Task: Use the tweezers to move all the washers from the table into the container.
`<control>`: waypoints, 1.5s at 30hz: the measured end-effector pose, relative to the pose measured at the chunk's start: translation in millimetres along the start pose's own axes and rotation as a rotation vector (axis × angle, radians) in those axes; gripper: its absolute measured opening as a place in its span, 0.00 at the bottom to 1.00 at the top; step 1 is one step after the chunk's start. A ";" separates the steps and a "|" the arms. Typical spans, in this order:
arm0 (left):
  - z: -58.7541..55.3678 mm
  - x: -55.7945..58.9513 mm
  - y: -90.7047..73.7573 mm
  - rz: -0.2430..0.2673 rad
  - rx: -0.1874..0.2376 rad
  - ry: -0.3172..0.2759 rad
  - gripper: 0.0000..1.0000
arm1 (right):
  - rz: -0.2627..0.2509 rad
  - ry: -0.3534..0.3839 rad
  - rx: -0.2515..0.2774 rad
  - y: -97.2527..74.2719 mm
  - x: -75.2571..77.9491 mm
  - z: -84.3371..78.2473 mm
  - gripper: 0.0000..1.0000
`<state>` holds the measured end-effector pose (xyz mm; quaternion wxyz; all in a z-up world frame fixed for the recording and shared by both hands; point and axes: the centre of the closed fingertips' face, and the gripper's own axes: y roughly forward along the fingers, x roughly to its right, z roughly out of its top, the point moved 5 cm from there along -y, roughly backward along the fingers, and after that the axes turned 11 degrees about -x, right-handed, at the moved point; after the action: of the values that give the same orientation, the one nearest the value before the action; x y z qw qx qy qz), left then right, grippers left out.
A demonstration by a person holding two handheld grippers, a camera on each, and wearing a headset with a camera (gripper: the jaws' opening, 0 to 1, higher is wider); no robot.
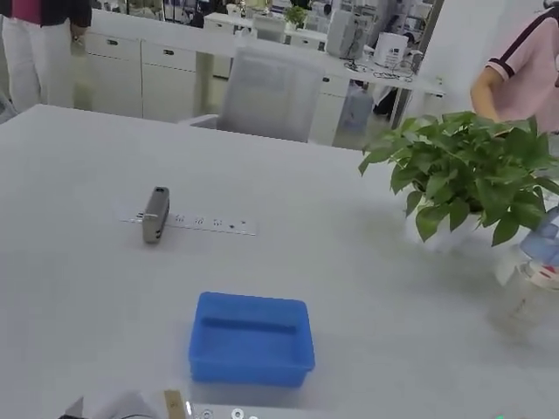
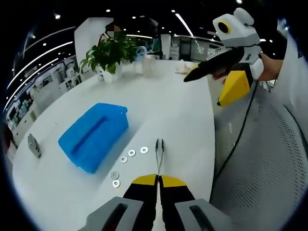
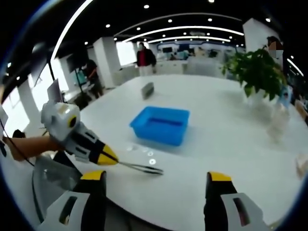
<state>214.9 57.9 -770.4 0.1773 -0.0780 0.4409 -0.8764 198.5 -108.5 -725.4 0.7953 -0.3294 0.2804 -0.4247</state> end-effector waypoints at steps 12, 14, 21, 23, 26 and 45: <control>25.9 18.1 -46.5 0.049 0.107 -0.042 0.00 | 0.171 -0.181 -0.094 24.3 -41.5 -7.3 0.48; 29.4 18.3 -53.4 0.060 0.114 -0.027 0.00 | 0.218 -0.214 -0.099 25.8 -50.5 -4.4 0.41; 41.3 16.0 -79.2 0.042 0.127 0.029 0.00 | 0.319 -0.415 -0.108 33.0 -84.6 19.7 0.20; 45.1 16.2 -85.8 0.029 0.135 0.049 0.00 | 0.335 -0.464 -0.109 34.6 -91.6 26.9 0.21; 51.3 17.3 -97.2 0.003 0.148 0.091 0.00 | 0.344 -0.533 -0.101 34.7 -97.4 36.4 0.21; 68.9 31.0 -127.0 -0.073 0.166 0.304 0.00 | 0.381 -0.808 -0.051 20.3 -120.0 53.8 0.06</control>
<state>175.7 64.3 -628.1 0.0823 0.0543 0.3856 -0.9174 189.7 18.8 -687.3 0.8966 -0.4311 0.0131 -0.1008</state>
